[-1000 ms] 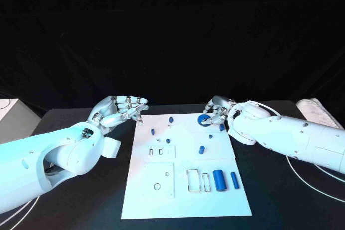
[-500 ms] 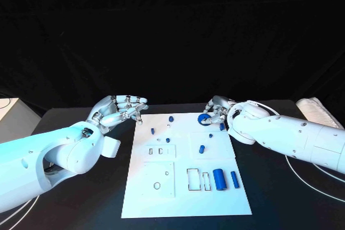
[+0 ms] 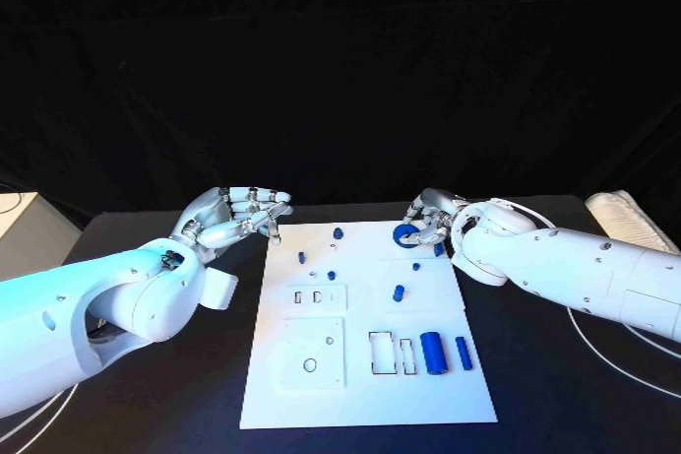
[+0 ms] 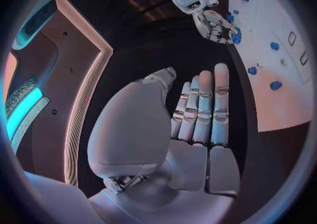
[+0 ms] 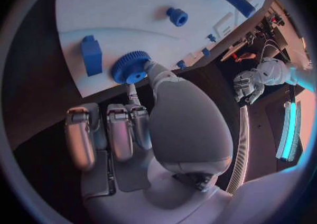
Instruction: Assemble the parts on the task board
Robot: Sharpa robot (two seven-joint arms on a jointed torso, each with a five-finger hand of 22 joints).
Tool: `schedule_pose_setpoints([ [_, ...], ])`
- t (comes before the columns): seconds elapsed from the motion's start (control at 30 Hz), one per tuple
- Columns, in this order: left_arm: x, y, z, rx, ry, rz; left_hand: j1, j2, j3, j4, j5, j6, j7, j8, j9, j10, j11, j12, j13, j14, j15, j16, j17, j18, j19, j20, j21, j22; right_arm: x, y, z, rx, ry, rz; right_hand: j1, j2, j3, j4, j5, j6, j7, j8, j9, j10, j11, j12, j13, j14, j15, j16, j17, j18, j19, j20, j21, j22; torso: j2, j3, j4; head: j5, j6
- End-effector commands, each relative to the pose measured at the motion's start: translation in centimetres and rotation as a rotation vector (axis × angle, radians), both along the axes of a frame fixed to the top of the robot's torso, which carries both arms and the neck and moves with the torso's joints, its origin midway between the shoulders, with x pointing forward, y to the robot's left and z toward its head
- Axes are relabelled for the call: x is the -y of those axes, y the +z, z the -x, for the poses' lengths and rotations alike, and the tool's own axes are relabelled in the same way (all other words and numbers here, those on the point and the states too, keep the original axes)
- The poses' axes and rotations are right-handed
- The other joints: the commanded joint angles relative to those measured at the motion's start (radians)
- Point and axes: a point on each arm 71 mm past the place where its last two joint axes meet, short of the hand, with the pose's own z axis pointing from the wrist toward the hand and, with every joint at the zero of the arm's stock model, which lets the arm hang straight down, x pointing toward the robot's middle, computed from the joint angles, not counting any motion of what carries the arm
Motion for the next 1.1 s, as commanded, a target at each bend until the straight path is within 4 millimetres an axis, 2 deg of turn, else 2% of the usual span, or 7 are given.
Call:
schedule_pose_setpoints([
  [0.03,0.2,0.1,0.1,0.004,-0.019,0.006,0.006,0.005,0.008,0.0,-0.004,0.004,0.0,0.005,0.001,0.004,-0.002,0.0,0.002,0.0,-0.008,0.007,0.001,0.014,-0.006,0.002,0.004,0.002,-0.2,0.1,0.1,0.024,0.016,0.007,0.004,0.008,0.009,-0.001,0.006,0.008,-0.001,0.005,0.001,0.105,0.0,0.002,0.263,0.106,0.0,0.004,0.263,-0.014,0.103,0.002,0.002,0.263,0.0,-0.0001,0.0,-0.001,-0.001],
  [0.47,0.1,0.1,0.1,-0.001,-0.019,0.004,0.006,0.006,0.009,0.0,-0.004,0.005,0.0,0.006,0.001,0.004,-0.002,0.0,0.002,0.0,-0.008,0.007,0.001,0.014,-0.006,0.002,0.005,0.002,-0.3,0.6,0.4,0.107,0.042,0.008,-0.008,0.023,0.07,-0.004,-0.006,0.043,-0.012,0.013,-0.004,0.105,-0.009,0.002,0.263,0.106,-0.009,0.004,0.263,-0.014,0.103,-0.006,0.002,0.263,0.001,-0.0008,0.0011,-0.002,-0.001],
  [0.8,0.2,0.1,0.1,-0.003,-0.021,0.003,0.007,0.007,0.01,0.0,-0.004,0.004,0.0,0.006,0.002,0.004,-0.002,0.0,0.001,-0.001,-0.008,0.007,0.001,0.014,-0.007,0.002,0.007,0.003,-0.9,0.8,0.8,0.15,0.071,0.005,-0.011,0.023,0.086,-0.008,-0.007,0.052,-0.016,0.015,-0.005,0.105,-0.013,0.002,0.263,0.106,-0.012,0.004,0.263,-0.014,0.103,-0.009,0.002,0.263,0.001,-0.0012,0.0008,-0.004,0.0],
  [0.93,0.2,0.1,0.1,-0.004,-0.023,0.003,0.007,0.007,0.01,0.0,-0.004,0.004,0.0,0.006,0.002,0.004,-0.002,0.0,0.001,-0.001,-0.008,0.007,0.001,0.014,-0.007,0.002,0.007,0.003,-1.8,1.1,1.3,0.18,0.105,0.015,-0.011,0.023,0.096,-0.012,-0.004,0.057,-0.018,0.015,-0.006,0.105,-0.015,0.002,0.263,0.106,-0.014,0.004,0.263,-0.014,0.103,-0.011,0.002,0.263,0.001,-0.0014,0.0012,-0.003,-0.002],
  [1.1,0.3,0.0,0.0,-0.005,-0.025,0.004,0.008,0.007,0.011,-0.001,-0.005,0.004,0.0,0.006,0.002,0.003,-0.002,0.0,0.001,-0.001,-0.008,0.007,0.001,0.014,-0.008,0.002,0.008,0.004,-4.3,1.3,2.3,0.21,0.177,0.027,-0.01,0.022,0.099,-0.013,-0.003,0.058,-0.018,0.015,-0.006,0.105,-0.015,0.002,0.263,0.106,-0.014,0.004,0.263,-0.014,0.103,-0.011,0.002,0.263,0.0,-0.0023,0.0012,-0.002,-0.003],
])
